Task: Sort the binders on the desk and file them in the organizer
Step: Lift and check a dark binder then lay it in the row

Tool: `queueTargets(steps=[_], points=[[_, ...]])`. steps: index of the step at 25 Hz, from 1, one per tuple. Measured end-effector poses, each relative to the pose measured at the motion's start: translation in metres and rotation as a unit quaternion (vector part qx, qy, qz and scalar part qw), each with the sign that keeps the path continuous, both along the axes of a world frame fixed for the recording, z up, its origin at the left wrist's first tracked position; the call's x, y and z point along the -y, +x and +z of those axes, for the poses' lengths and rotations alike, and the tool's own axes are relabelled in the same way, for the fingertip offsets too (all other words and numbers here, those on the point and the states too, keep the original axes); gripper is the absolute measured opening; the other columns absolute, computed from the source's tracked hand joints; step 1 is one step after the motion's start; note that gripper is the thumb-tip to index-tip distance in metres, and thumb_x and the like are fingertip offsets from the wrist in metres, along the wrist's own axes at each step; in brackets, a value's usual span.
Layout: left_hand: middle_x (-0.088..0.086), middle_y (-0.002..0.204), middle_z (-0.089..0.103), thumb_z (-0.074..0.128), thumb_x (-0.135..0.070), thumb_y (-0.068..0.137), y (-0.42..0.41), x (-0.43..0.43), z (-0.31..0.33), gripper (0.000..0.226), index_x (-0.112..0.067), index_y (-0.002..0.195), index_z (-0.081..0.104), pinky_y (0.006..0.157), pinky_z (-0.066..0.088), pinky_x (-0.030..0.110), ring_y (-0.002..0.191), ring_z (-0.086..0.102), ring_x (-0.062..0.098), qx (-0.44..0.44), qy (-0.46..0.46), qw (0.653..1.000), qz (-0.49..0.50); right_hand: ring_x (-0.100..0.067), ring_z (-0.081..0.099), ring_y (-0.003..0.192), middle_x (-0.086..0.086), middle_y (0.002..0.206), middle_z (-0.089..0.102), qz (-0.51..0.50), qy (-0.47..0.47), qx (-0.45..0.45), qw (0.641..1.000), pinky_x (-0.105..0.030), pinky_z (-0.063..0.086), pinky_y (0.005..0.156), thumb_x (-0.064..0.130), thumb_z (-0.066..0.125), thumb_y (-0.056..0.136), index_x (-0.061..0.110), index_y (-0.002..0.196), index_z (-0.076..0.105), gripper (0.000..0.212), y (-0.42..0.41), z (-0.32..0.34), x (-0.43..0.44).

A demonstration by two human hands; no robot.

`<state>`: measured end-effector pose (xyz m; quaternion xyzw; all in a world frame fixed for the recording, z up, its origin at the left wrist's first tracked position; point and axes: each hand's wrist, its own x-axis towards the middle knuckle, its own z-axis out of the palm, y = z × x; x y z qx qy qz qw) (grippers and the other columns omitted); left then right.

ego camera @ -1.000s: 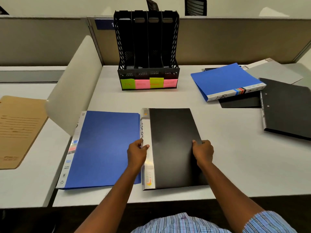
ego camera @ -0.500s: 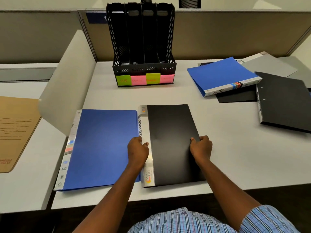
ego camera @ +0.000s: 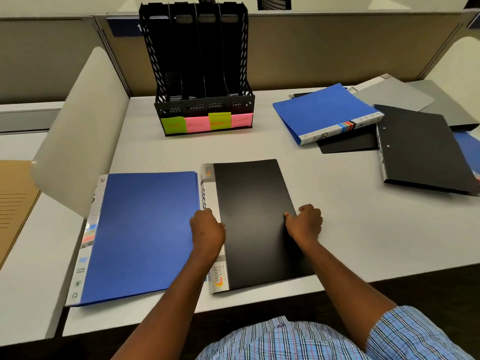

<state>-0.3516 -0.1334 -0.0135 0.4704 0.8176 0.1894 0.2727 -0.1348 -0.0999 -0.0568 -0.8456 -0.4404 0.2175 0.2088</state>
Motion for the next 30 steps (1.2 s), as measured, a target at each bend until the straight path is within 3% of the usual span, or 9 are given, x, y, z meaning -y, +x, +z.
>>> queueTargets(steps=[2,7,11,14,16,20,22,25,30], points=[[0.016,0.126,0.055,0.066,-0.013,0.087,0.015,-0.004,0.006,0.041,-0.001,0.125,0.055,0.095,0.047,0.034,0.115,0.055,0.029,-0.020,0.025,0.999,-0.014,-0.033,0.051,0.113,-0.016,0.121,0.053,0.036,0.015,-0.030,0.999,-0.039,0.042,0.095,0.026,0.073,0.082,0.005,0.115,0.056,0.043,0.010,-0.001,-0.004],[0.012,0.132,0.056,0.052,-0.010,0.095,0.061,-0.009,0.005,0.034,-0.006,0.128,0.056,0.103,0.041,0.031,0.118,0.056,0.024,0.044,0.069,0.990,-0.114,-0.028,0.057,0.103,-0.015,0.112,0.059,0.082,0.064,-0.093,0.990,-0.033,0.046,0.092,0.013,0.069,0.084,0.002,0.110,0.058,0.030,0.032,-0.003,-0.013],[0.017,0.094,0.068,0.054,-0.015,0.094,0.109,-0.020,0.004,0.023,0.002,0.093,0.069,0.076,0.046,0.030,0.077,0.056,0.017,0.055,0.070,0.990,-0.109,-0.025,0.059,0.091,-0.012,0.099,0.061,0.072,0.082,-0.141,0.984,-0.027,0.043,0.080,0.015,0.068,0.086,0.003,0.103,0.057,0.023,0.069,-0.004,-0.026],[0.017,0.079,0.065,0.054,-0.015,0.092,0.146,-0.032,0.001,0.026,0.003,0.078,0.066,0.073,0.051,0.039,0.073,0.060,0.027,0.057,0.060,0.992,-0.100,-0.027,0.060,0.089,-0.008,0.091,0.061,0.058,0.090,-0.179,0.978,-0.030,0.046,0.079,0.012,0.067,0.086,0.004,0.099,0.057,0.019,0.114,-0.002,-0.038],[0.015,0.076,0.065,0.058,-0.018,0.090,0.175,-0.040,0.001,0.025,0.000,0.073,0.064,0.067,0.047,0.036,0.073,0.061,0.029,0.057,0.065,0.991,-0.099,-0.030,0.063,0.092,-0.009,0.092,0.062,0.051,0.094,-0.203,0.973,-0.036,0.050,0.083,0.008,0.064,0.086,0.002,0.099,0.057,0.015,0.144,0.001,-0.046],[0.007,0.124,0.063,0.058,-0.030,0.092,0.240,-0.056,0.004,0.035,-0.009,0.118,0.064,0.100,0.037,0.027,0.119,0.054,0.022,0.008,0.057,0.993,-0.103,-0.029,0.064,0.090,-0.012,0.094,0.064,0.050,0.094,-0.245,0.964,-0.035,0.051,0.077,0.007,0.061,0.088,0.002,0.098,0.057,0.011,0.204,-0.002,-0.056],[0.007,0.127,0.062,0.058,-0.031,0.092,0.263,-0.063,0.005,0.036,-0.010,0.120,0.063,0.103,0.036,0.029,0.121,0.053,0.021,-0.002,0.067,0.993,-0.101,-0.023,0.059,0.081,-0.006,0.087,0.061,0.050,0.093,-0.236,0.966,-0.027,0.042,0.071,0.012,0.064,0.087,0.005,0.097,0.057,0.014,0.224,-0.002,-0.057],[0.006,0.123,0.064,0.061,-0.031,0.090,0.300,-0.067,0.007,0.036,-0.010,0.119,0.063,0.100,0.040,0.029,0.116,0.056,0.021,0.005,0.069,0.993,-0.092,-0.023,0.057,0.080,-0.002,0.082,0.057,0.006,0.095,-0.270,0.958,-0.028,0.042,0.071,0.024,0.068,0.086,0.010,0.099,0.050,0.026,0.257,0.000,-0.055],[0.006,0.114,0.066,0.065,-0.031,0.087,0.353,-0.072,0.011,0.038,-0.011,0.119,0.062,0.094,0.044,0.029,0.108,0.059,0.023,0.002,0.059,0.988,-0.144,-0.026,0.065,0.077,-0.010,0.095,0.060,-0.196,0.094,-0.406,0.888,-0.034,0.053,0.068,0.041,0.065,0.086,0.012,0.105,0.037,0.045,0.312,0.007,-0.061]])
